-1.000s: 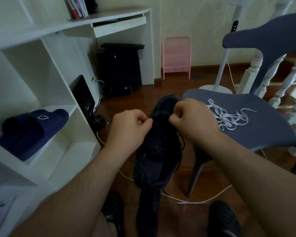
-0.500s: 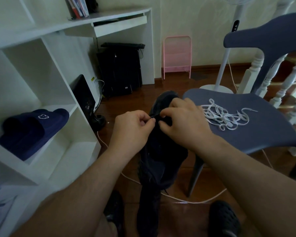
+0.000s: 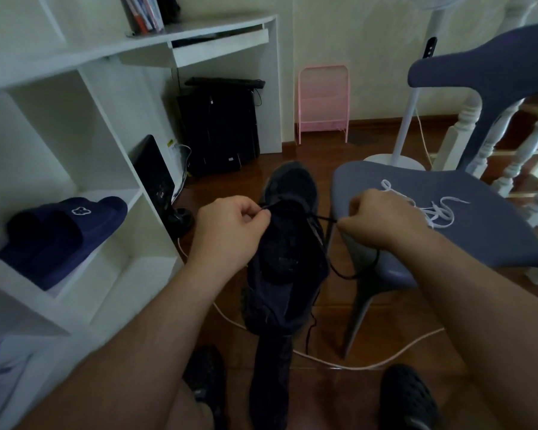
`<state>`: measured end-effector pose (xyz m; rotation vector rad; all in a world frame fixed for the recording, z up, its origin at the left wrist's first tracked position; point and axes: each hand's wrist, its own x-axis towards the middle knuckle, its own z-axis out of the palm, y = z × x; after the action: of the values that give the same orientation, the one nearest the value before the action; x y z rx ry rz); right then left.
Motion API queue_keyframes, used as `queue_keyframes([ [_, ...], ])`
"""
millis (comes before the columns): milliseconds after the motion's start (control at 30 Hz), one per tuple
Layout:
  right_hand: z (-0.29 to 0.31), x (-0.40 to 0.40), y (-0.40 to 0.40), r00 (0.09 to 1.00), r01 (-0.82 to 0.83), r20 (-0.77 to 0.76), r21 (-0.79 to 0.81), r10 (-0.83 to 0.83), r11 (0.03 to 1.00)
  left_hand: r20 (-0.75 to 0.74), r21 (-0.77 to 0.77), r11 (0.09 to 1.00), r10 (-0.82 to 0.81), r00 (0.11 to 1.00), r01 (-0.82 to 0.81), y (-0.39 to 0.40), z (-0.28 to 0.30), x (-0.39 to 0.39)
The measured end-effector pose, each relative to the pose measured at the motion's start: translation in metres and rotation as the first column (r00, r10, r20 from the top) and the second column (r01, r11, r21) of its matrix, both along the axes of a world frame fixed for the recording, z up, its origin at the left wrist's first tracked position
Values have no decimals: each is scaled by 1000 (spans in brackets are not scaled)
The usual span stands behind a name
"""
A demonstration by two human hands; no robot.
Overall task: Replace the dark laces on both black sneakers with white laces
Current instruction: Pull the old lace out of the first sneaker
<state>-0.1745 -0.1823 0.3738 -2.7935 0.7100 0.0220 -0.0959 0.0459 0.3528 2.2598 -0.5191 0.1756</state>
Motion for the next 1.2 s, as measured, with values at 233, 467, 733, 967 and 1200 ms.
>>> queue_keyframes([
  [233,-6,3,41,903,-286,311,-83,297,955,18,18,999,-29,999,29,-5,-4,-4],
  [467,-25,15,54,796,-289,480,-233,368,929,17,56,996,-75,997,74,-14,-6,-11],
  [733,-17,12,26,885,-179,403,-165,232,970,13,10,1000,-11,1000,11,-4,-1,-1],
  [967,-11,5,10,972,-93,214,-13,93,996,4,24,1000,3,1000,-3,3,-2,-1],
  [1200,-13,8,48,866,-318,362,-135,345,939,87,35,997,-75,993,72,-6,-5,-8],
])
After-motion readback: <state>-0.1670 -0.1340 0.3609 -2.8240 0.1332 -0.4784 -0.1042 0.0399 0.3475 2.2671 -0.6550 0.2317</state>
